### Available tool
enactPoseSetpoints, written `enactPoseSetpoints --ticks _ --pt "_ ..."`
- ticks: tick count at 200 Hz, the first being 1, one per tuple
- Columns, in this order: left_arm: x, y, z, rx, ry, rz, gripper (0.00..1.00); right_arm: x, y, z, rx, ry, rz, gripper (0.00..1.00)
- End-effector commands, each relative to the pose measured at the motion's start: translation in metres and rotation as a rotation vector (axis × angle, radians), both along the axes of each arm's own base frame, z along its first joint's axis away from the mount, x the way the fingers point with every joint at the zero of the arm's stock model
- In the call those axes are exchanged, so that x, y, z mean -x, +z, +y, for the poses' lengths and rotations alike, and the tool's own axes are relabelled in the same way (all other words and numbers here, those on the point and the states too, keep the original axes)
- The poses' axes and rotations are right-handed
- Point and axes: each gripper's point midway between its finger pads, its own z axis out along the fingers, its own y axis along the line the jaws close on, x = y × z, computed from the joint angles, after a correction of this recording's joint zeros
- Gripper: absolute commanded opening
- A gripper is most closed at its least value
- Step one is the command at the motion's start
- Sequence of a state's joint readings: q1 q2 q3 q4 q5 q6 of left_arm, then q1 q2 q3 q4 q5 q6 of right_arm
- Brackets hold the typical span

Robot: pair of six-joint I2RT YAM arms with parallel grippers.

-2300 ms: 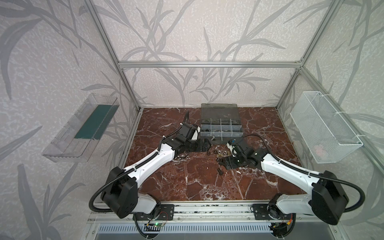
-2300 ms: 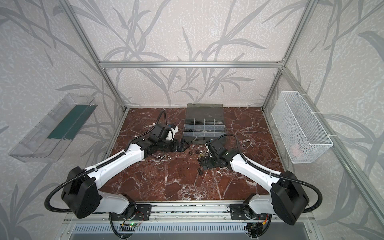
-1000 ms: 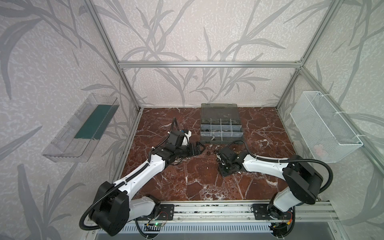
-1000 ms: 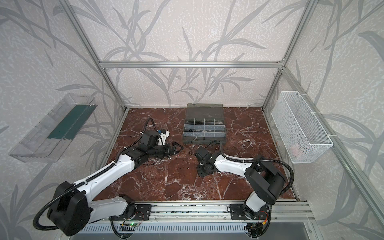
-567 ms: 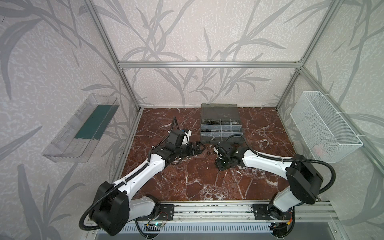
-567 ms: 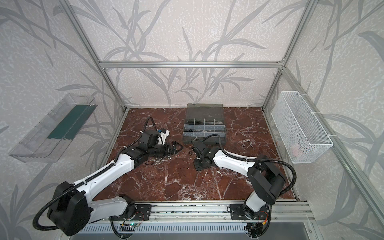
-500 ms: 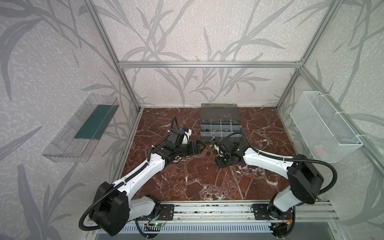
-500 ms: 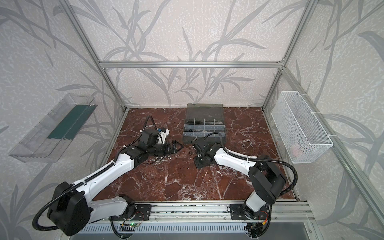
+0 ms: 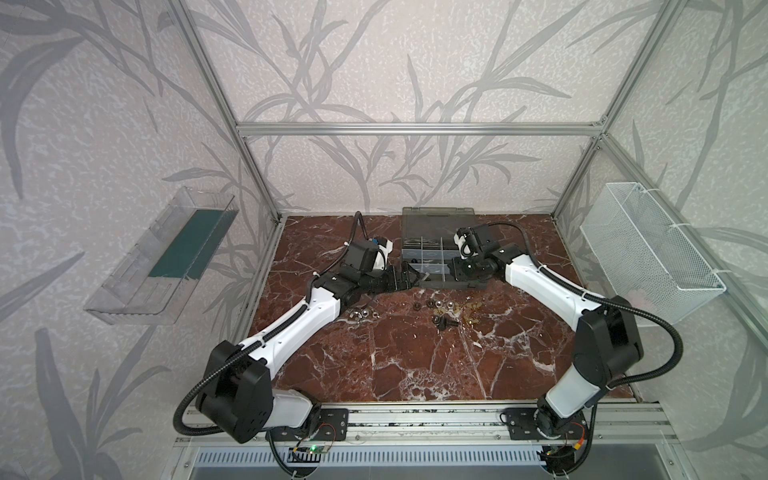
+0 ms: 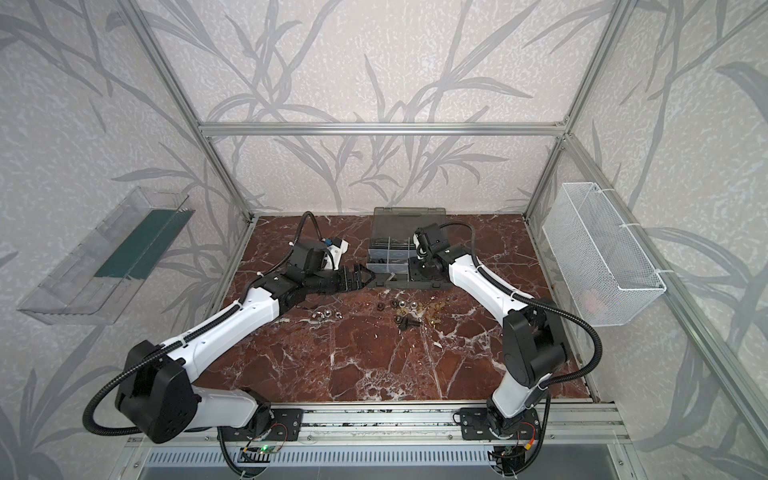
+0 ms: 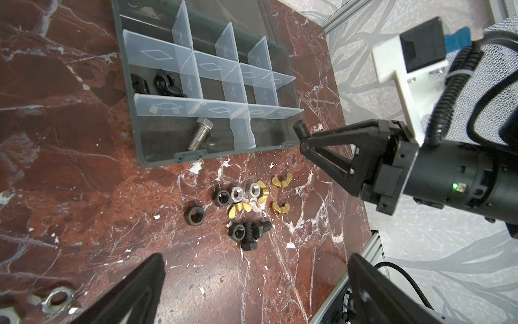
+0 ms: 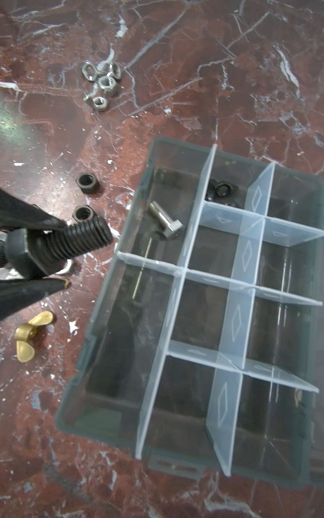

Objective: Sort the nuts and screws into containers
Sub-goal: 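Carry the black bolt with the right gripper over a box compartment, then open the right gripper to drop the black bolt and draw back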

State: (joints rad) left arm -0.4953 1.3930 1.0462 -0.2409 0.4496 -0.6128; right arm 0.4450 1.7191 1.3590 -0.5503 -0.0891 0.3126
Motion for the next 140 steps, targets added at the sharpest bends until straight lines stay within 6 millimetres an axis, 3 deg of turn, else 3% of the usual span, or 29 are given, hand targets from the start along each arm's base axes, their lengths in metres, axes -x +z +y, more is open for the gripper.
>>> enactPoseSetpoints --ticks 1,45,112,140 --pt "-0.01 0.01 -0.008 -0.014 -0.02 -0.04 0.99 -0.01 -0.019 -0.009 0.015 -0.009 0.059 0.13" --pt "-0.021 0.012 -0.02 -0.028 -0.053 -0.047 1.0 -0.027 -0.05 -0.028 0.017 -0.065 0.117 0.13" --pt "-0.026 -0.001 -0.024 -0.055 -0.072 -0.024 0.99 -0.037 -0.062 -0.048 0.014 -0.114 0.132 0.14" --pt "-0.027 -0.002 -0.024 -0.055 -0.074 -0.021 0.99 -0.038 -0.069 -0.049 0.023 -0.12 0.148 0.2"
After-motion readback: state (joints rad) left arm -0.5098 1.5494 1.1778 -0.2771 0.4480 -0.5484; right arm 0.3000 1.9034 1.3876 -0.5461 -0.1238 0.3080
